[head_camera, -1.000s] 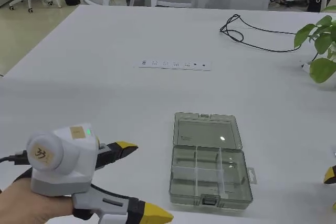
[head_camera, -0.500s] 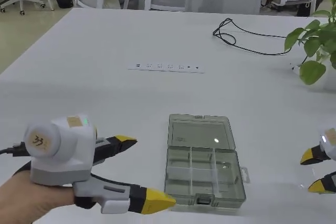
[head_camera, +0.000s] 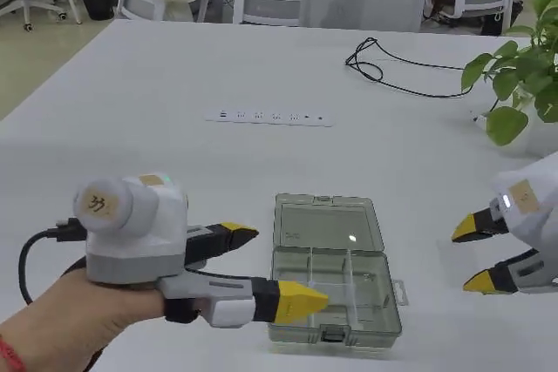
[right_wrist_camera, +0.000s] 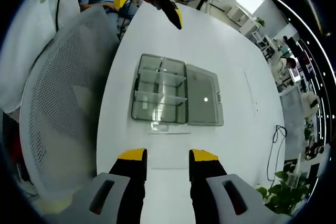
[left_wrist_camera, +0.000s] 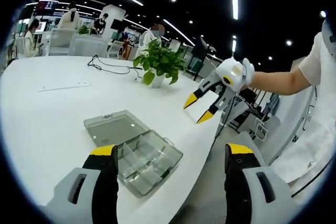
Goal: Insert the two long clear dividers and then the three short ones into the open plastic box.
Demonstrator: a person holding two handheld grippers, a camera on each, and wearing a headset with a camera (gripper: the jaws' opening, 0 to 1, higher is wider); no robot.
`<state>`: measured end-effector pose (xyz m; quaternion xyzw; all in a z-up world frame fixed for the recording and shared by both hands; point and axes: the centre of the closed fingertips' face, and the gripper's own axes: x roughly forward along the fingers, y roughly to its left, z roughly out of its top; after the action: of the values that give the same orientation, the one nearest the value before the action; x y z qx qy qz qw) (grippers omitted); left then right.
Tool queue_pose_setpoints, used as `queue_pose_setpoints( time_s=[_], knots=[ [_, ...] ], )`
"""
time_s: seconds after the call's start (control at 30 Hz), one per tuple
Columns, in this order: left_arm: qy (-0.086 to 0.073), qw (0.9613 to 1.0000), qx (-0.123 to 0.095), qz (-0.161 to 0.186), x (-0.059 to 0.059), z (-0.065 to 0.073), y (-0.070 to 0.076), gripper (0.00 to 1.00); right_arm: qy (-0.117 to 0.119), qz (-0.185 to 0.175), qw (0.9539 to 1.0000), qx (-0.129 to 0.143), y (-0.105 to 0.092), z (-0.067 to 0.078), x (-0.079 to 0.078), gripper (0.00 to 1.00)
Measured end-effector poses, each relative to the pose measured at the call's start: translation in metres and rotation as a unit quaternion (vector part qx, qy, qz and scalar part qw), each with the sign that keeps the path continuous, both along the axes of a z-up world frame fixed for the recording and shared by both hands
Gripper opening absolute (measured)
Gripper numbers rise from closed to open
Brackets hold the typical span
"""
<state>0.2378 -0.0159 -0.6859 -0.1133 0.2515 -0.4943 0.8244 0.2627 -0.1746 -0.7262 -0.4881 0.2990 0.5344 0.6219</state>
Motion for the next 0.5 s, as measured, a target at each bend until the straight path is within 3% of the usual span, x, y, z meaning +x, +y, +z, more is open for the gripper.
queue_pose_setpoints(
  time_s=[0.07,0.2,0.3,0.4,0.5],
  knots=[
    [0.014,0.9997,-0.018,0.005,0.000,0.004,-0.008,0.82,-0.005,0.000,1.0000,0.005,0.007,0.006,0.000,0.32],
    [0.060,0.9964,-0.059,0.009,-0.003,0.011,-0.025,0.75,-0.012,0.001,0.9998,0.013,0.020,0.018,-0.005,0.32],
    [0.077,0.9942,-0.074,0.006,-0.004,0.014,-0.036,0.66,-0.016,0.002,0.9997,0.018,0.029,0.025,-0.009,0.32],
    [0.112,0.9898,-0.087,0.007,-0.005,0.015,-0.046,0.59,-0.019,0.004,0.9995,0.023,0.037,0.031,-0.013,0.32],
    [0.129,0.9860,-0.106,0.009,-0.005,0.018,-0.055,0.51,-0.020,0.006,0.9994,0.029,0.048,0.038,-0.020,0.32]
  ],
)
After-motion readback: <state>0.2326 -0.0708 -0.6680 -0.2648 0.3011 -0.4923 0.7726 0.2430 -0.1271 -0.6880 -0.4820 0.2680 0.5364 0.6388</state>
